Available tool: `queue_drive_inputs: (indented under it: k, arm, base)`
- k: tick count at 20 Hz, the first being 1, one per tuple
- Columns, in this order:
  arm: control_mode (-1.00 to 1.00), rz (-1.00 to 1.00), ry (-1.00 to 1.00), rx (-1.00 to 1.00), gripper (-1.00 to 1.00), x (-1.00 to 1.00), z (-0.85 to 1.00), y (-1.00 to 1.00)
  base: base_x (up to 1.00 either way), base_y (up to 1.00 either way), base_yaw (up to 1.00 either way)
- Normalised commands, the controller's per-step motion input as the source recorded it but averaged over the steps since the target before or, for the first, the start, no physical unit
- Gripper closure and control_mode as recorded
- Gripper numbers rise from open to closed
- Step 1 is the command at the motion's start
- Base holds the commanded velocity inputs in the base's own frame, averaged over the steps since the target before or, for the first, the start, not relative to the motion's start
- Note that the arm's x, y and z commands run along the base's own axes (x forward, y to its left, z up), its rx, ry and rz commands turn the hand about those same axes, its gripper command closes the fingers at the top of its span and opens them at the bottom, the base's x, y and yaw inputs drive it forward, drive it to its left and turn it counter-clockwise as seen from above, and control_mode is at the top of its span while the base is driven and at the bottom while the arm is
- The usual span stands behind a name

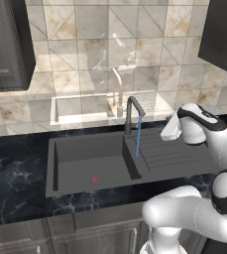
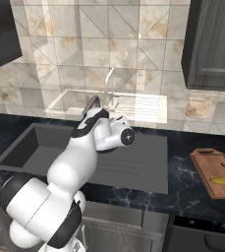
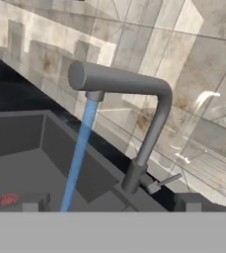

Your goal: Pick the banana from the sink and place it on the cutting board to airdry. Then turn off the sink faucet.

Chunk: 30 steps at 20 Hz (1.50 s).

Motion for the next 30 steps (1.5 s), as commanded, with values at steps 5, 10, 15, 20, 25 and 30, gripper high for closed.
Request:
queue_drive_inputs:
  k: [5, 10, 15, 20, 25, 30]
  arm:
    - [-1.0, 0.0, 0.01, 0.0, -1.0, 0.3, -0.08, 0.0]
    - [-1.0, 0.0, 0.0, 0.0, -1.0, 0.3, 0.0, 0.0]
    - [-1.0, 0.0, 0.0, 0.0, -1.0, 0.25, -0.04, 0.0]
    - [-1.0, 0.0, 0.0, 0.0, -1.0, 0.21, -0.13, 0.0]
    - [-1.0, 0.0, 0.01, 0.0, -1.0, 0.2, -0.13, 0.0]
    - [-1.0, 0.0, 0.0, 0.0, -1.0, 0.2, -0.1, 0.0]
  base:
    - [0.0, 0.0, 0.0]
    - [0.0, 0.0, 0.0]
    - [0.0, 0.0, 0.0]
    - [0.0, 0.0, 0.0]
    - [0.0, 0.0, 0.0]
    - [0.0, 0.0, 0.0]
